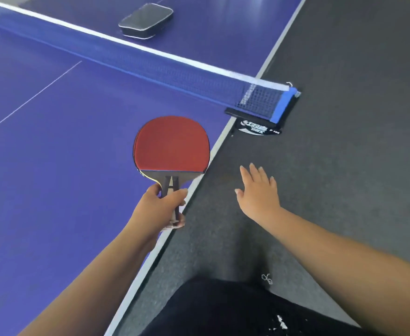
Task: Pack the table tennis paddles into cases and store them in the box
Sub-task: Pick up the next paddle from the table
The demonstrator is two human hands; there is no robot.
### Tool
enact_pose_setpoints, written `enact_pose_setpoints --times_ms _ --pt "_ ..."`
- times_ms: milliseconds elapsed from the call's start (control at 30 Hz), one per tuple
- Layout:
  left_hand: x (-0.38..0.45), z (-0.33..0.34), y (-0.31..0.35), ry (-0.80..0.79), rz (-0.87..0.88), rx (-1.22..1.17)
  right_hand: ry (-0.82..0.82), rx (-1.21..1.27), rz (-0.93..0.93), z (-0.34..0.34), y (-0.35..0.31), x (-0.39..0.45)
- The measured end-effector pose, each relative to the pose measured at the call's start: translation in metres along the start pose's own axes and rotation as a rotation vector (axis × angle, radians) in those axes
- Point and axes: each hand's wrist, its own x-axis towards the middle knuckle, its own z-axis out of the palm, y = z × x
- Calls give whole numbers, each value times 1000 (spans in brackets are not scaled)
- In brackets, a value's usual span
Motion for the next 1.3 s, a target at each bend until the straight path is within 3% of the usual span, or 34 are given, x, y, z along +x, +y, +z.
enact_pose_setpoints --times_ms 300,467,767,1300 --pt "-10 154 53 -158 175 105 43 -9 210 -38 177 4" --pt "-8 222 82 -218 227 90 71 -28 248 -63 242 26" --pt "23 275 130 -218 286 74 87 3 271 -96 290 91" --pt "177 346 260 -209 325 78 110 -49 245 -180 342 274"
